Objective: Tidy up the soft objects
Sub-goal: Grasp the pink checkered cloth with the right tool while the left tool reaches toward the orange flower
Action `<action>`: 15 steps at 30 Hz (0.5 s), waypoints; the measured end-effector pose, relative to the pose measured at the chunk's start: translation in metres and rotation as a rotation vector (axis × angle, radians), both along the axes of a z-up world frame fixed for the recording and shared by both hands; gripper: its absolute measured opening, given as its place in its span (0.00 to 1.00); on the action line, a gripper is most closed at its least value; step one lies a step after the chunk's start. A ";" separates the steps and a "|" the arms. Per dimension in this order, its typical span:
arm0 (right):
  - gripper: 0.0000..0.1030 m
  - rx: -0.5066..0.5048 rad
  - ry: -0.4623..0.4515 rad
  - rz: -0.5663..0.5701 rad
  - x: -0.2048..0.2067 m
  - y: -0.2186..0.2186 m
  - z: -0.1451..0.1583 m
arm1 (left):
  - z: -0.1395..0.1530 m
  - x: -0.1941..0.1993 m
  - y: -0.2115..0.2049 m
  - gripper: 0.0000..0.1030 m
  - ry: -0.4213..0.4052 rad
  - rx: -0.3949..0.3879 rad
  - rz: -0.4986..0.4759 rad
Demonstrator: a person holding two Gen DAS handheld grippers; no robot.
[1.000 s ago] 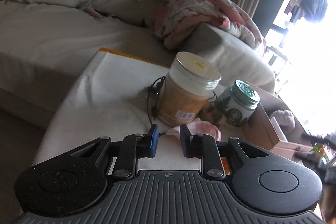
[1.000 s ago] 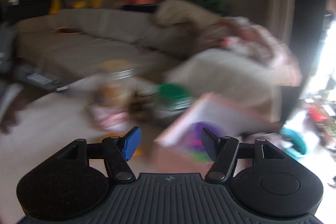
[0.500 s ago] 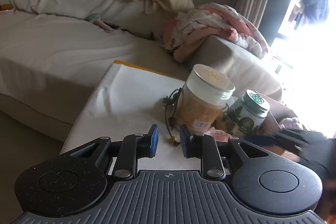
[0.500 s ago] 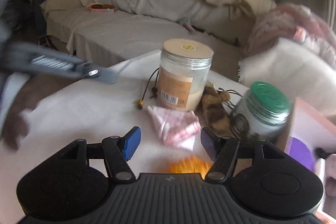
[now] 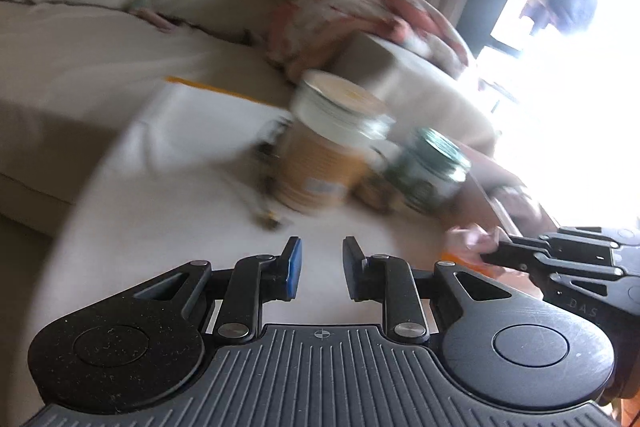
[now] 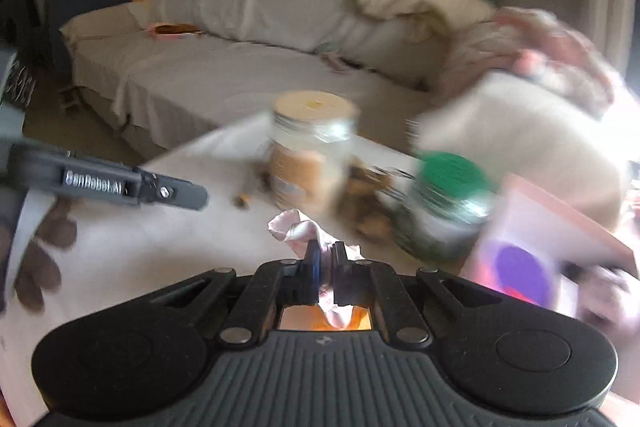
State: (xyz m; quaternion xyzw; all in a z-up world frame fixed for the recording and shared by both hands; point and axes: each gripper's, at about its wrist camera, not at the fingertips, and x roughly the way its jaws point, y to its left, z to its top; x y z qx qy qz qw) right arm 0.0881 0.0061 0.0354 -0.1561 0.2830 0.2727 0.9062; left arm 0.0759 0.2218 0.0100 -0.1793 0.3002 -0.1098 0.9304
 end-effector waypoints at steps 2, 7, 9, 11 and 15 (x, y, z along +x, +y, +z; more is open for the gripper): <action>0.05 -0.025 -0.003 -0.059 -0.010 -0.021 -0.009 | -0.001 0.001 -0.015 0.24 0.008 0.008 -0.049; 0.05 0.055 0.111 -0.104 -0.015 -0.043 -0.031 | 0.002 0.000 -0.044 0.24 0.012 0.023 -0.107; 0.05 0.152 0.182 -0.059 -0.015 -0.042 -0.030 | 0.006 -0.004 -0.048 0.24 0.007 0.038 -0.114; 0.05 0.223 0.203 0.012 -0.023 -0.036 -0.025 | 0.010 -0.007 -0.050 0.24 0.002 0.051 -0.111; 0.05 0.267 0.144 0.124 -0.038 -0.020 -0.012 | 0.017 -0.009 -0.046 0.24 -0.005 0.059 -0.072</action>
